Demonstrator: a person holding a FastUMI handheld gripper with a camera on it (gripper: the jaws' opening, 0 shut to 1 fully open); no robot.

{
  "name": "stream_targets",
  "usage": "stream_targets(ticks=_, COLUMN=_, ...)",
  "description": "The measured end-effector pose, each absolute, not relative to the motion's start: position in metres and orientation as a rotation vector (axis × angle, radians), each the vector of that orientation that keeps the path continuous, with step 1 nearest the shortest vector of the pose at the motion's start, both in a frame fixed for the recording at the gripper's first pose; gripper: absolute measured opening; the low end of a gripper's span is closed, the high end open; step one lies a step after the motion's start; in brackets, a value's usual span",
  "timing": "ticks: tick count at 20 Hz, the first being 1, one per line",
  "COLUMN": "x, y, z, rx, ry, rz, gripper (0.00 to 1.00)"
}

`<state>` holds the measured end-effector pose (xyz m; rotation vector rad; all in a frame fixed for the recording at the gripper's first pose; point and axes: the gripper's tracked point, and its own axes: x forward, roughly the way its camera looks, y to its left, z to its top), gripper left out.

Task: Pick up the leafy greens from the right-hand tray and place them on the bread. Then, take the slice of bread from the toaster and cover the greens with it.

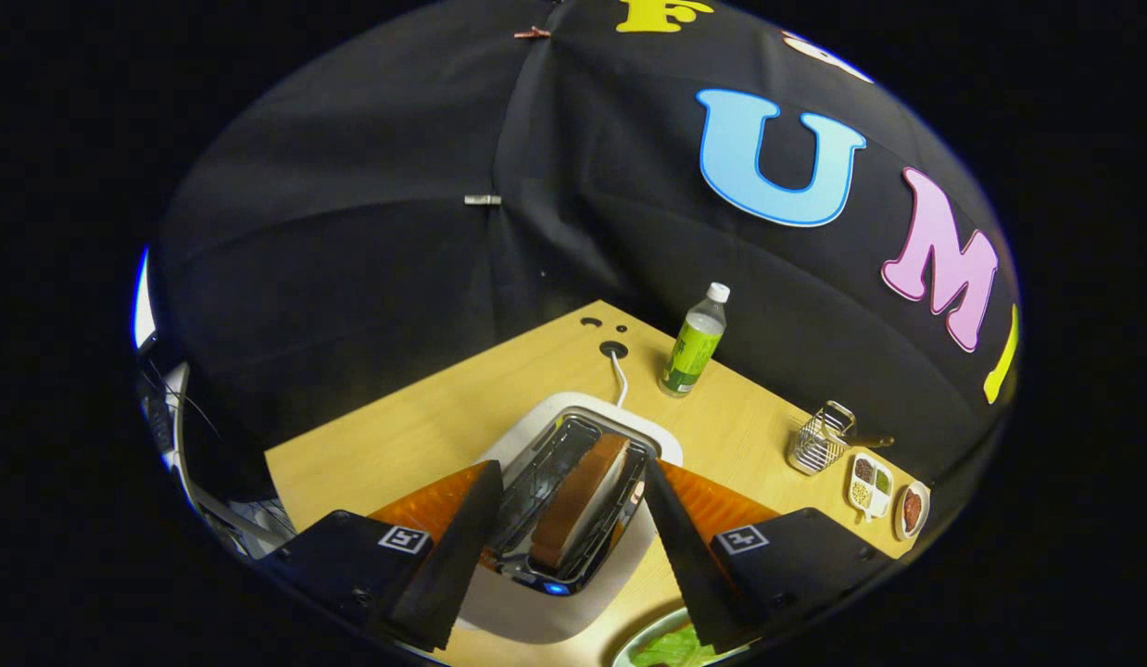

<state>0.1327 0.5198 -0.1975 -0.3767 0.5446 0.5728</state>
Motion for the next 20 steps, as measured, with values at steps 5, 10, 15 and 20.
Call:
stream_targets(ticks=5, x=0.148, y=0.523, z=-0.215, rx=-0.358, ry=0.599, rz=0.511, gripper=0.72)
stream_targets(ticks=10, x=0.148, y=0.524, z=-0.215, rx=-0.355, ry=0.624, rz=0.494, gripper=0.40)
stream_targets(ticks=15, x=0.153, y=0.520, z=-0.206, rx=-0.306, ry=0.637, rz=0.458, gripper=0.22)
stream_targets(ticks=20, x=0.147, y=0.521, z=-0.200, rx=-0.300, ry=0.632, rz=0.519, gripper=0.15)
